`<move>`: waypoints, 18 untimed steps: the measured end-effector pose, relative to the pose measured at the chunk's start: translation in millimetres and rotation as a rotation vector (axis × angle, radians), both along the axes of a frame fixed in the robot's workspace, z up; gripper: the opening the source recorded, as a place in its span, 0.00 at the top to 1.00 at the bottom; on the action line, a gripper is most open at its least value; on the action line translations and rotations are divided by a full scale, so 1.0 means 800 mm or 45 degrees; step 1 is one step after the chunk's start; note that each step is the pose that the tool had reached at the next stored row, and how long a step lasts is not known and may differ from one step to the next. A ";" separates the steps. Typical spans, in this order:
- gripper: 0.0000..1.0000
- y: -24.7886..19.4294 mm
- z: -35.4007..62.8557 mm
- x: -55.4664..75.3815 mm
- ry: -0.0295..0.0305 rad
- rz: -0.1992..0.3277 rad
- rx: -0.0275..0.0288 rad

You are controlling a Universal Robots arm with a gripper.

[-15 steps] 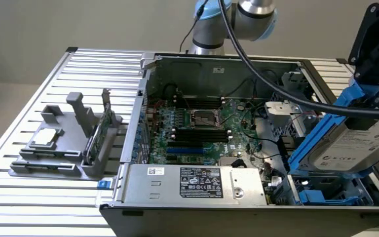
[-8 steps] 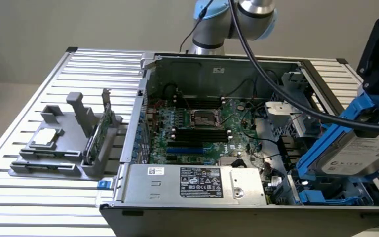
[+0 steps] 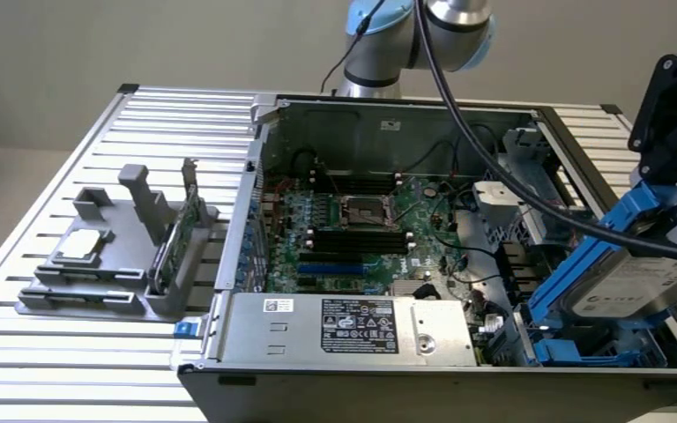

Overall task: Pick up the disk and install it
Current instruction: 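Pick up the disk, then insert the disk into the insertion slot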

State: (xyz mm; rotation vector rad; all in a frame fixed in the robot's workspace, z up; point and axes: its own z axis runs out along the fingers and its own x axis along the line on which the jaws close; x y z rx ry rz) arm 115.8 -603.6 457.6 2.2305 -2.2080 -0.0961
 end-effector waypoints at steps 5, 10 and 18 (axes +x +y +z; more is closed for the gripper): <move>0.67 0.0003 -0.001 0.000 -0.0010 0.007 -0.0002; 0.67 0.0003 -0.001 0.000 -0.0010 0.007 -0.0003; 0.67 0.0003 -0.001 0.000 -0.0011 0.007 -0.0002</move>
